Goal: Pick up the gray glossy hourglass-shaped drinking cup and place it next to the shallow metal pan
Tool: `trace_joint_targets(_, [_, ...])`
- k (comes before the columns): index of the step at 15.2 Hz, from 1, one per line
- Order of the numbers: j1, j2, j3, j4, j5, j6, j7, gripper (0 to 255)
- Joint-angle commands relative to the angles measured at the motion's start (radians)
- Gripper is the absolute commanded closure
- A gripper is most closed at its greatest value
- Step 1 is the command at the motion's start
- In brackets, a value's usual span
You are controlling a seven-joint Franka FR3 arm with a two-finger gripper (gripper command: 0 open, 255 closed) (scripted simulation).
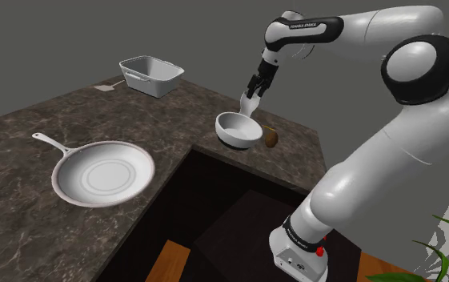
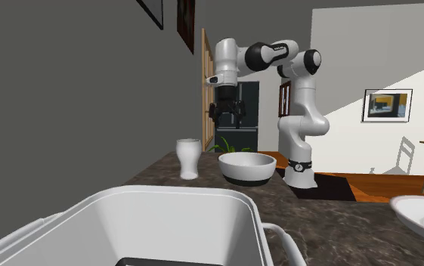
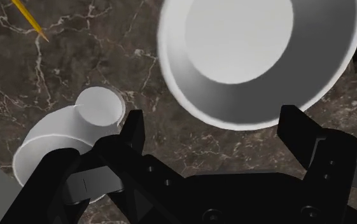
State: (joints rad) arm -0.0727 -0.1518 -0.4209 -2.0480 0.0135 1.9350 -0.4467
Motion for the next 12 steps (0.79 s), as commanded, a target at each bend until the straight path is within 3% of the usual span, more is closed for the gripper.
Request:
trace_joint_targets(1, [-0.006, 0.088, -0.028, 0.067, 0.043, 0.010, -0.059, 0])
trace_joint_targets(8, [-0.082, 0.392, -0.070, 0.339, 0.216, -0.013, -0.243, 0])
trace_joint_targets(12, [-0.086, 0.409, -0.063, 0.319, 0.226, 0.022, -0.251, 0])
